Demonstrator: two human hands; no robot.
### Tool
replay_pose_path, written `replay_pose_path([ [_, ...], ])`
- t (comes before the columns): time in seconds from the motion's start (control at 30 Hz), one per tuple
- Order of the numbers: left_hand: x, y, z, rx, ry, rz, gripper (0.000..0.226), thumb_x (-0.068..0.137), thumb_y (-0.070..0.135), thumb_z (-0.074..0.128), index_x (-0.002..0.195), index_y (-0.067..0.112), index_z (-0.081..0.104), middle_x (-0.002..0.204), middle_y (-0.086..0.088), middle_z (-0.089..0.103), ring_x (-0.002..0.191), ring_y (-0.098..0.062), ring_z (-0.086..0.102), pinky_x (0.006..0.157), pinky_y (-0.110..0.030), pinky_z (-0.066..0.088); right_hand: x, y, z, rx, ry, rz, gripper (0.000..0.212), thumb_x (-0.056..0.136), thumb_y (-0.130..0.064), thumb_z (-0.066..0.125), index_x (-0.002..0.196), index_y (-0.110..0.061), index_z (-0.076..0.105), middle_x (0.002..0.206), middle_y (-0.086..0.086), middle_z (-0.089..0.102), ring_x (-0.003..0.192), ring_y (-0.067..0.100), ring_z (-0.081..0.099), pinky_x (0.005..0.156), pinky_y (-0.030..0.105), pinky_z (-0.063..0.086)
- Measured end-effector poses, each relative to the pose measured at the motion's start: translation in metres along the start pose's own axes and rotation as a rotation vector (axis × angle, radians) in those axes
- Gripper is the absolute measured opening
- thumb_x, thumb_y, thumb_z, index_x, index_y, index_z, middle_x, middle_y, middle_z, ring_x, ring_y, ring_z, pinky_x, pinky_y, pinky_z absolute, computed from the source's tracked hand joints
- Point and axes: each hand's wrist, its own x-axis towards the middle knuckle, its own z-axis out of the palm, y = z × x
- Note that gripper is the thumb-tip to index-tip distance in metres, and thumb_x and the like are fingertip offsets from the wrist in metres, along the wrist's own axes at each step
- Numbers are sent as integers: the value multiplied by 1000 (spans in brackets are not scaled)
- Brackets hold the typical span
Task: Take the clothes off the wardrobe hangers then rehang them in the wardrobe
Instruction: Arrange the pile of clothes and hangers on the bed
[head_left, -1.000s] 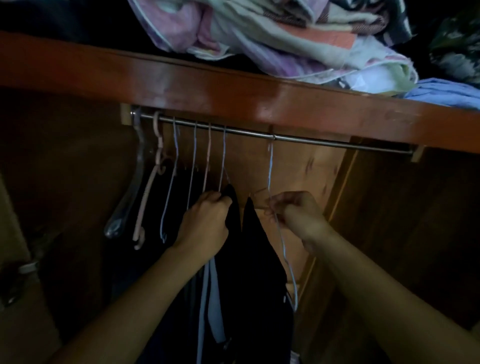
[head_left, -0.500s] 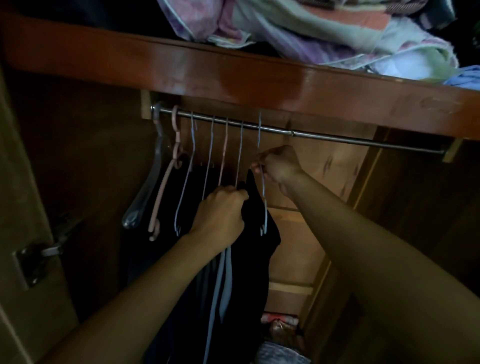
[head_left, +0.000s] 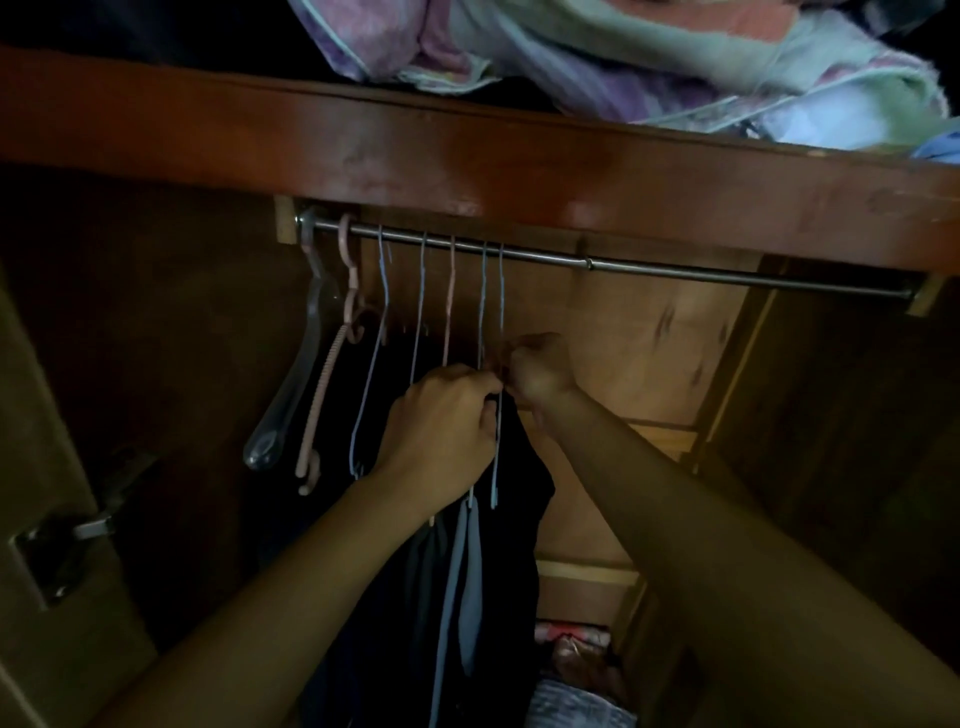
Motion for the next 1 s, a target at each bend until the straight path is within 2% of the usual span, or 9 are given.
replay_pose_path([
  [0.1, 3, 6, -2, -7, -18, 34, 25, 95, 14, 54, 113, 20, 70, 108, -2, 68, 98, -20, 62, 78, -39, 54, -2, 4, -7, -11, 32, -15, 40, 85, 13, 52, 52, -8, 61, 47, 0, 58, 49, 13, 54, 48, 20, 43],
  [0.27, 9, 12, 2, -4, -89, 63, 19, 95, 17, 55, 107, 17, 71, 102, -2, 68, 91, -19, 62, 74, -37, 54, -14, 0, -27, 9, 70, -7, 27, 83, 11, 52, 66, -2, 69, 61, 21, 64, 56, 21, 60, 55, 27, 49],
  [0.43, 15, 19, 15, 11, -199, 147, 17, 93, 13, 56, 102, 16, 70, 97, 1, 65, 88, -17, 59, 70, -33, 52, -40, 2, -61, -111, 89, 51, 25, 91, 4, 47, 92, -7, 70, 87, 9, 70, 64, 15, 63, 43, 15, 44],
  [0.5, 18, 25, 19, -10, -251, 176, 19, 93, 17, 57, 108, 19, 69, 102, 0, 64, 94, -18, 57, 75, -33, 51, -56, 4, -74, -155, 112, 51, 26, 89, 7, 47, 89, -8, 68, 90, 12, 71, 66, 15, 65, 43, 15, 45],
  [0.63, 28, 40, 29, 40, -358, 265, 28, 94, 26, 55, 120, 17, 63, 115, -7, 62, 106, -25, 53, 87, -38, 48, -89, 13, -102, -406, 180, 16, 10, 91, -7, 62, 93, -7, 72, 91, 9, 73, 82, 24, 70, 68, 32, 60],
  [0.7, 32, 52, 36, 48, -407, 304, 32, 94, 29, 56, 123, 15, 61, 115, -9, 60, 105, -26, 53, 87, -39, 47, -106, 18, -120, -609, 165, 5, 13, 90, -21, 68, 101, -15, 71, 90, -2, 71, 85, 16, 68, 73, 28, 56],
  [0.77, 32, 64, 42, 43, -459, 340, 35, 93, 33, 57, 123, 15, 60, 113, -8, 60, 103, -25, 53, 84, -37, 47, -124, 22, -139, -732, 135, 14, 16, 88, -31, 71, 102, -23, 68, 90, -12, 66, 87, 7, 64, 70, 20, 49],
  [0.9, 26, 94, 56, -34, -590, 377, 38, 90, 42, 62, 122, 21, 60, 116, -2, 60, 96, -16, 55, 74, -33, 51, -159, 25, -171, -865, 83, 58, 16, 84, -36, 74, 94, -36, 62, 92, -14, 64, 90, 7, 64, 73, 21, 48],
  [1.0, 16, 119, 67, -90, -693, 428, 44, 87, 46, 65, 128, 31, 57, 123, 8, 60, 92, -5, 50, 61, -19, 37, -191, 25, -195, -954, 90, 108, 13, 82, -39, 73, 90, -38, 64, 92, -15, 66, 87, 7, 65, 73, 24, 50],
])
